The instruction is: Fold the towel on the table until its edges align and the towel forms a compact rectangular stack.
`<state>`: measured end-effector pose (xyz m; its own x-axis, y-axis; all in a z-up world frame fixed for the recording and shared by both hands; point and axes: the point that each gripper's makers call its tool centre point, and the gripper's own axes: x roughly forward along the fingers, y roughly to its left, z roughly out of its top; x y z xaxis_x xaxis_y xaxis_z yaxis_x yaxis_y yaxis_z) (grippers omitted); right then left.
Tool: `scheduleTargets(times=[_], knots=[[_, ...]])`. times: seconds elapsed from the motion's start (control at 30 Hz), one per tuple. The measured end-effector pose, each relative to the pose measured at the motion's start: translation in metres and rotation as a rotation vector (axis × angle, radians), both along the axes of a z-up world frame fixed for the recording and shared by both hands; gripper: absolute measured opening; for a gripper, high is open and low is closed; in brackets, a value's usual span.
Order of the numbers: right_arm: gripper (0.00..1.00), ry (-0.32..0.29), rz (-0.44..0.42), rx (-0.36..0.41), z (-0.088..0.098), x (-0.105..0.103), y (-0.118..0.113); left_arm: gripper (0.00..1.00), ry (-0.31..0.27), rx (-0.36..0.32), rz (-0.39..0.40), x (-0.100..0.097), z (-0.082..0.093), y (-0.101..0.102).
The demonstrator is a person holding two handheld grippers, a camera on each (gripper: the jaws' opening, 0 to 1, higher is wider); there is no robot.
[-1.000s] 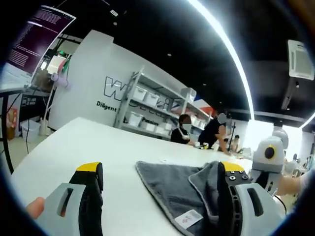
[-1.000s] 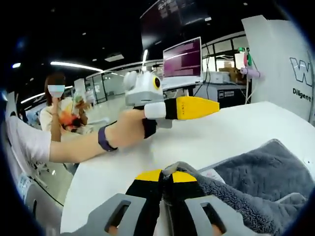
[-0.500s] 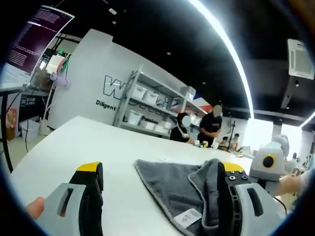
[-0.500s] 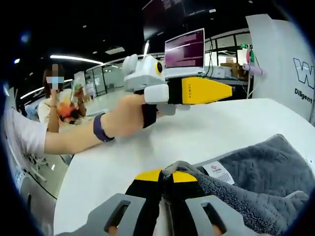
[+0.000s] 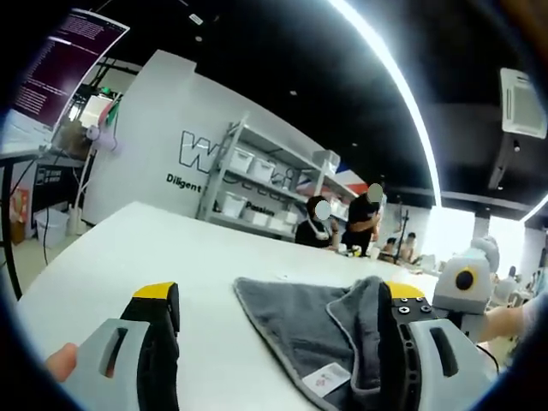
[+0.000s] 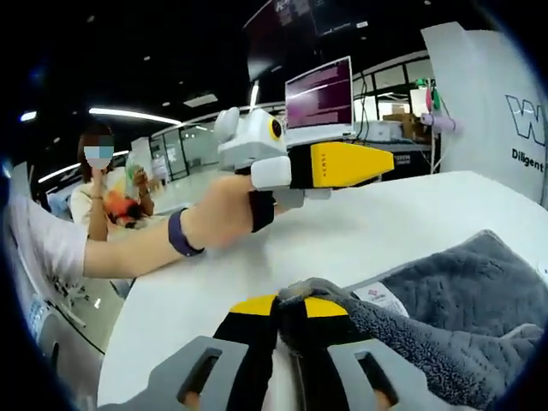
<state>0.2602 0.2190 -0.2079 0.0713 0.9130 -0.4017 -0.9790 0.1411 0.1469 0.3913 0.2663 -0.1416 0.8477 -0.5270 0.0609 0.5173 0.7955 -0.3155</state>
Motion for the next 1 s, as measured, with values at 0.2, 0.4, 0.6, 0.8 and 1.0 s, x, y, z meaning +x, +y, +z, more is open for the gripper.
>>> scheduleTargets(times=[0.2, 0.4, 0.6, 0.8, 1.0], knots=[[0.14, -0.028, 0.006, 0.030, 0.009, -0.002, -0.004, 0.95, 0.002, 0.003, -0.002, 0.000, -0.001, -0.001], [0.21, -0.089, 0.020, 0.068, 0.021, -0.006, -0.005, 0.95, 0.003, 0.004, -0.003, -0.001, -0.001, -0.002], [0.31, -0.151, 0.026, 0.087, 0.031, -0.007, -0.009, 0.95, 0.001, 0.003, -0.003, -0.002, -0.001, -0.003], [0.39, -0.186, -0.005, 0.131, 0.047, -0.005, -0.022, 0.95, 0.002, 0.004, -0.005, -0.003, -0.001, -0.004], [0.53, -0.227, -0.087, 0.174, 0.064, 0.009, -0.044, 0.95, 0.001, 0.001, -0.006, -0.002, -0.001, -0.004]])
